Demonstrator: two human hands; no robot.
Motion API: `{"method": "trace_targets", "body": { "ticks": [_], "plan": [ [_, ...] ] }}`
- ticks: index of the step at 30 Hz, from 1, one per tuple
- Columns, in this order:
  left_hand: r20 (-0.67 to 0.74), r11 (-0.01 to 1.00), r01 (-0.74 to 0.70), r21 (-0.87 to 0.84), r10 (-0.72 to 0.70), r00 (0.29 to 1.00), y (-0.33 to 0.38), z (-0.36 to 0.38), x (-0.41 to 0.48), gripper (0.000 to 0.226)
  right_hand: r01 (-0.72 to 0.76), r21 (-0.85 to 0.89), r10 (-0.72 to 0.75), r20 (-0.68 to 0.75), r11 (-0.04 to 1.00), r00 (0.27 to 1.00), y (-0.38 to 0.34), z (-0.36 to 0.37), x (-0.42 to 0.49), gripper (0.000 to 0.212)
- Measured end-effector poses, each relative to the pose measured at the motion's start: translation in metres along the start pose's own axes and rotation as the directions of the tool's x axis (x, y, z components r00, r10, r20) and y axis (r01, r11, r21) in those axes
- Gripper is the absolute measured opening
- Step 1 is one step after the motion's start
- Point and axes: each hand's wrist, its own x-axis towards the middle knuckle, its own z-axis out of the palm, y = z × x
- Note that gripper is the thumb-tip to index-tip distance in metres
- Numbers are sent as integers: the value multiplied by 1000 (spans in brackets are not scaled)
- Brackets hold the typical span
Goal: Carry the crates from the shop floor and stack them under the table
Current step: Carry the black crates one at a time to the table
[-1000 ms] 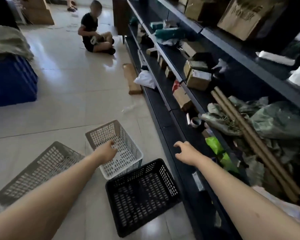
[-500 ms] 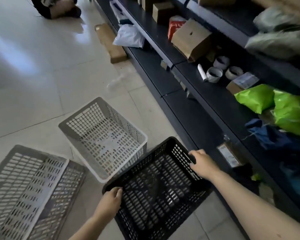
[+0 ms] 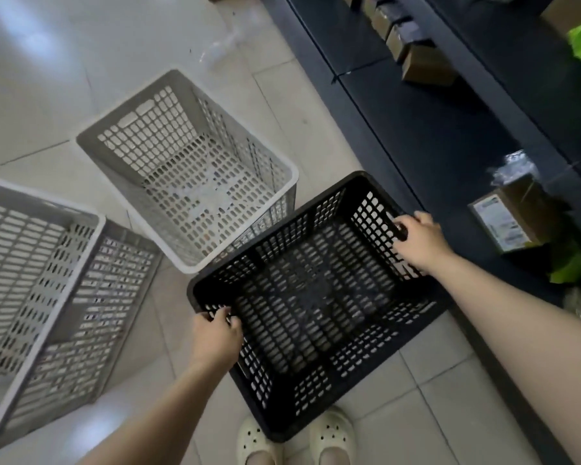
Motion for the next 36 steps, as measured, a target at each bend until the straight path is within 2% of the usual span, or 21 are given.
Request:
{"method": "trace_targets", "body": {
  "ticks": [3,6,9,11,13,16,20,22,25,27,29,32,34,36],
  "plan": [
    [-74,1000,-9,-17,8,997,0,6,-5,33,-60,-38,62,51,997,997,4,2,8,59],
    [-64,1000,5,-10,-5,998,-3,9,-11,32,-104,-34,107,113,994,988,3,4,13,65],
    [-66,993,-2,116,10,998,-6,10,-10,44,-165,67,152,167,984,974,-1,10,13,67],
    [-87,997,59,44,-55,995,-5,9,-6,59,-209,158,180,181,965,967,-4,14,13,71],
    [-68,984,143,-108,-151,986,-3,11,-4,68,-231,147,205,171,962,964,-4,19,15,79],
    [-53,968,182,-175,-194,980,-9,20,-4,60,-238,16,233,145,971,962,-5,24,16,89],
    [-85,955,152,-254,-179,980,-24,25,-1,48,-335,228,304,162,914,939,-7,22,26,94],
    [-66,944,166,-285,-192,979,-29,25,2,38,-368,260,336,160,893,928,-4,12,29,90],
    [10,934,229,-275,-235,972,-37,23,5,22,-407,170,377,185,898,908,5,6,23,79],
    [78,922,287,-259,-276,958,-47,20,6,15,-453,125,417,237,883,877,16,15,10,79],
    [113,921,283,-265,-262,958,-59,20,3,14,-486,143,450,225,862,864,32,27,-9,76],
    [84,937,242,-250,-228,970,-69,15,-12,15,-495,234,487,95,837,868,52,28,-35,58],
    [25,939,213,-269,-214,976,-69,3,-26,8,-481,298,488,54,825,871,56,15,-54,40],
    [-23,946,176,-273,-189,982,-63,-23,-39,13,-450,348,473,22,822,881,53,-6,-77,26]
  ]
}}
